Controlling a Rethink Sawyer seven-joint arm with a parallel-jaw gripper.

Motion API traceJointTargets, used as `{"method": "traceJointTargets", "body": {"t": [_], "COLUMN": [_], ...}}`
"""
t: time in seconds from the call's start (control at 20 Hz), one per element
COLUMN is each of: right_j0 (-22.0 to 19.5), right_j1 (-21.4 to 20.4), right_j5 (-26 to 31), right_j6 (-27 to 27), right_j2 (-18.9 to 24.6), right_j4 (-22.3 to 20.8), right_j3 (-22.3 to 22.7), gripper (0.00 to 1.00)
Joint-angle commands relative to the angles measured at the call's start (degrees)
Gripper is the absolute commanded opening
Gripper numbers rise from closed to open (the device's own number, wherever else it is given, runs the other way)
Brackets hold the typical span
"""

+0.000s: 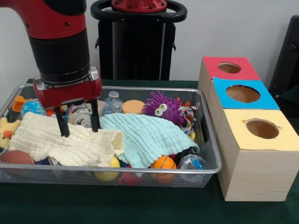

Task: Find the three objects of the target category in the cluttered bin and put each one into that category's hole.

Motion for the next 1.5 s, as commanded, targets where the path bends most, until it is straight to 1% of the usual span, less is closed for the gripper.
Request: {"method": "traceJointTargets", "body": {"t": [0.05, 0.4, 1.1, 1.5], "right_j0": [-1.0, -0.9, -1.2, -1.3], "right_j1": [-2.5, -2.4, -0.3, 1.4], "right_j5": [-5.7, -7.6, -9.1, -11.1], "right_j6": [0.6, 0.6, -1.6, -1.7], "right_j2": [-0.9, -1.1, -0.9, -0.9], "right_j4": [0.0, -0.5, -1.7, -2.4], "right_j3": [11.5, 13.0, 11.6, 10.7], "gripper": [1.00, 1.00, 1.00, 1.00]}}
